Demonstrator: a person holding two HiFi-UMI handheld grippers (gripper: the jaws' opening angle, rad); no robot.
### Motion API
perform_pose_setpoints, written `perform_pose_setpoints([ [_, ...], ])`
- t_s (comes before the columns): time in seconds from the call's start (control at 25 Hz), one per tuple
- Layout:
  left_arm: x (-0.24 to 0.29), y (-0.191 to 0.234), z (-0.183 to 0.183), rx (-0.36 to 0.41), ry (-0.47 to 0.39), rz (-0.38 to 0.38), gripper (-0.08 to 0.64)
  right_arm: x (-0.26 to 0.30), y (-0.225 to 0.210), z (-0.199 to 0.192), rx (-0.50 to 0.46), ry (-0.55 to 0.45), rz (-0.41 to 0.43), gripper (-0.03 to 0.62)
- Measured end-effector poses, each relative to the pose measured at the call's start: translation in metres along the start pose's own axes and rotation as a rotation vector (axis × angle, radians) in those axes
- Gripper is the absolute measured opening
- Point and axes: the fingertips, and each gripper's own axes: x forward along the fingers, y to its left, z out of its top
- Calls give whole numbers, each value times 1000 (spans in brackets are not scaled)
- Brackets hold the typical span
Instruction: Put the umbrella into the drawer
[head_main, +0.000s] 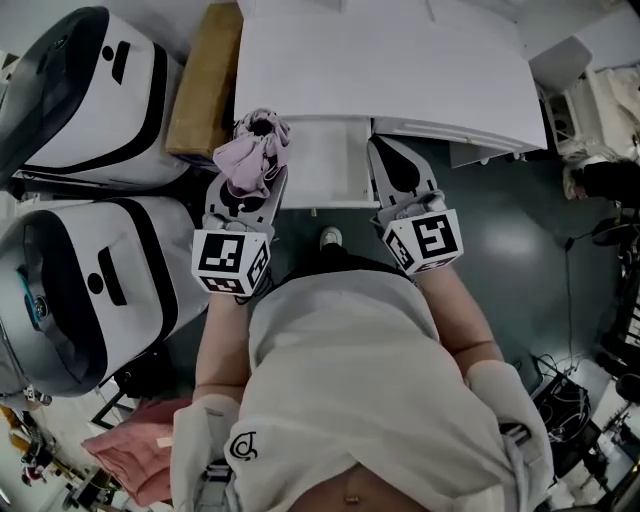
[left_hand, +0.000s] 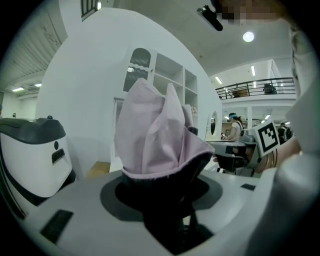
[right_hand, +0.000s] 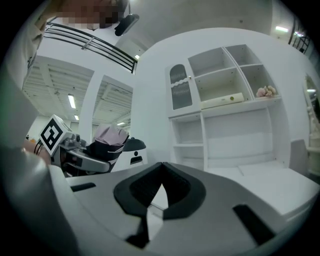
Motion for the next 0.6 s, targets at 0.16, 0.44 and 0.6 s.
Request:
perform_pose_setpoints([
  [0.16,43,5,-16,11,40,-64,224,22,-24,-14,11,18,-19,6],
  [0.44,97,5,-71,72,149,-222,224,36,-47,-48,50,69,-85,6],
  [0.6,125,-1,-107,77,237,-338,224,42,-57,-72,55,113,-145,5],
])
